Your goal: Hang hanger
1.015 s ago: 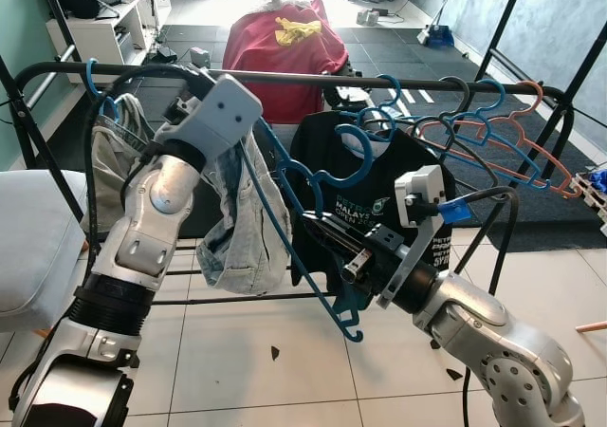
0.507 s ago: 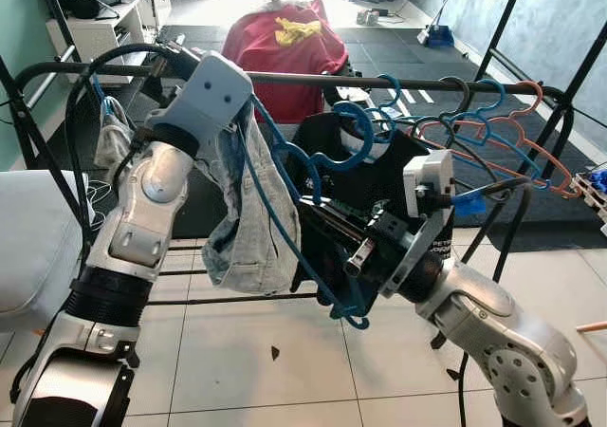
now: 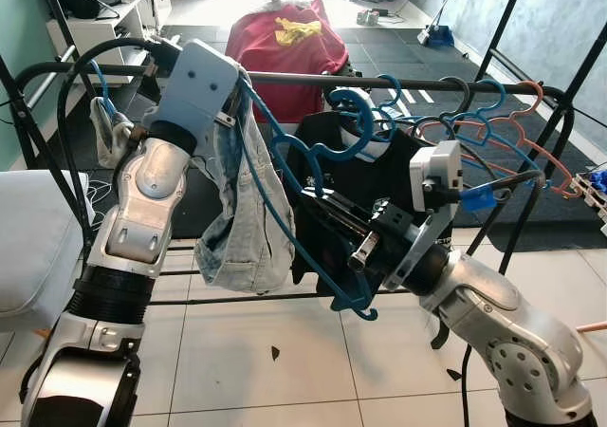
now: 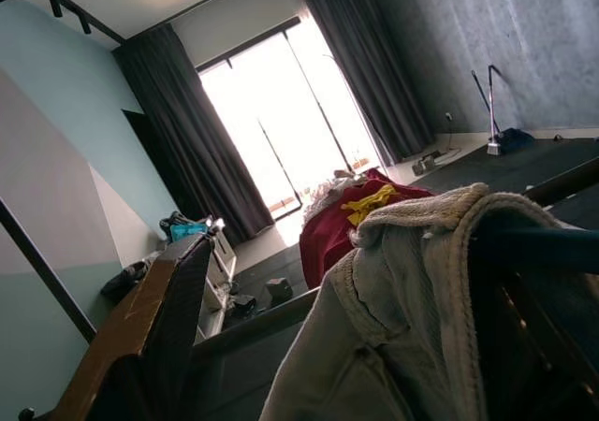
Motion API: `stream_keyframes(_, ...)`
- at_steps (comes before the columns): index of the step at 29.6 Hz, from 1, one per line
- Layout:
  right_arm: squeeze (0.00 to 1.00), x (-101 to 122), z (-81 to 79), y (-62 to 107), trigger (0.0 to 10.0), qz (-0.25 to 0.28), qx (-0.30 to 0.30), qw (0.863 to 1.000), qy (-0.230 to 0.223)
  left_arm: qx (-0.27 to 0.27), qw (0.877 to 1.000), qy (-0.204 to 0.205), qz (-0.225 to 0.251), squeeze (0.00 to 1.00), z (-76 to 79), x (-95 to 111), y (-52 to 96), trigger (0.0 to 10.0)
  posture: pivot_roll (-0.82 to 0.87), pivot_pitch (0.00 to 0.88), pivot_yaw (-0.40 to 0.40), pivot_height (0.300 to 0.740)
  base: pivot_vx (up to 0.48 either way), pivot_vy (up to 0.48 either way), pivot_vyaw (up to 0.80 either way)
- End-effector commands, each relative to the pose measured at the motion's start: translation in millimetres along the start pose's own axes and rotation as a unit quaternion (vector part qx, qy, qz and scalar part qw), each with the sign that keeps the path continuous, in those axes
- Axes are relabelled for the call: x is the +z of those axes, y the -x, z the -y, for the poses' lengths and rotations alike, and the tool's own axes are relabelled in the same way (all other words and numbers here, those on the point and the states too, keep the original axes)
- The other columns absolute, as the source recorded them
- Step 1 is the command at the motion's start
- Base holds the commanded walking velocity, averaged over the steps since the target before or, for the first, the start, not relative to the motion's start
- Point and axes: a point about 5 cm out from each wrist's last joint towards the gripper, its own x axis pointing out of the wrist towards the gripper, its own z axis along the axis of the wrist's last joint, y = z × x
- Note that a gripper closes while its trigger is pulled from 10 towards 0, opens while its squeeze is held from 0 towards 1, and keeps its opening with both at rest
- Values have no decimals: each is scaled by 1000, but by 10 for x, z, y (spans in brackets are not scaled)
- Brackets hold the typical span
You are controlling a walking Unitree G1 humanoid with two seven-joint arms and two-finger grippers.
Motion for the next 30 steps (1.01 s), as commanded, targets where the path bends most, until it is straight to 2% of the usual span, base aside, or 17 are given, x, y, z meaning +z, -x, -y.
stream_keyframes(1,0,105,-19,12,0,28,16,999,15,14,1000,21,-11,0,-52,-18,-23,7961,-76,75,-7,740,0,0,0)
stream_keyframes(2,0,113,-21,9,0,30,16,999,16,13,1000,26,-11,0,-50,-20,-23,0,-76,75,-7,740,0,0,0)
stream_keyframes(16,0,63,-26,-1,0,20,17,1000,17,4,999,30,-18,0,-23,-40,-12,0,-76,78,-9,740,0,0,0)
stream_keyframes(17,0,-31,-14,4,0,5,5,1000,8,-13,999,38,-37,0,54,-111,29,0,-73,80,-10,740,0,0,0)
stream_keyframes(18,0,-31,-14,4,0,5,5,1000,8,-13,999,38,-37,0,54,-111,29,0,-73,80,-10,740,0,0,0)
stream_keyframes(19,0,-155,6,11,0,-12,-15,1000,-5,-37,996,53,-62,0,172,-209,104,0,-71,83,-11,740,0,0,0)
stream_keyframes(20,0,-155,6,11,0,-12,-15,1000,-5,-37,996,53,-62,0,172,-209,104,0,-71,83,-11,740,0,0,0)
stream_keyframes(21,0,-285,23,21,6353,-27,-39,999,-20,-61,991,73,-92,0,310,-315,212,0,-71,83,-11,740,0,0,0)
stream_keyframes(22,0,-423,39,34,10000,-45,-63,996,-39,-80,987,82,-115,0,433,-397,336,5137,-69,87,-12,740,0,0,0)
stream_keyframes(23,0,-423,39,34,10000,-45,-63,996,-39,-80,987,82,-115,0,433,-397,336,5137,-69,87,-12,740,0,0,0)
stream_keyframes(24,0,-605,54,66,10000,-71,-91,992,-47,-95,981,90,-142,0,563,-486,531,10000,-63,96,-13,740,0,0,0)
stream_keyframes(25,0,-605,54,66,10000,-71,-91,992,-47,-95,981,90,-142,0,563,-486,531,10000,-63,96,-13,740,0,0,0)
stream_keyframes(26,0,-672,65,83,10000,-80,-102,990,-51,-98,980,88,-151,0,595,-521,605,10000,-63,96,-13,740,0,0,0)
stream_keyframes(27,0,-672,65,83,10000,-80,-102,990,-51,-98,980,88,-151,0,595,-521,605,10000,-63,96,-13,740,0,0,0)
stream_keyframes(28,0,-757,87,101,10000,-95,-120,987,-51,-99,978,84,-163,0,617,-575,699,10000,-61,101,-14,740,0,0,0)
stream_keyframes(29,0,-757,87,101,10000,-95,-120,987,-51,-99,978,84,-163,0,617,-575,699,10000,-61,101,-14,740,0,0,0)
stream_keyframes(30,0,-855,100,122,10000,-112,-137,983,-55,-102,975,80,-182,0,649,-658,833,10000,-58,105,-16,740,0,0,0)
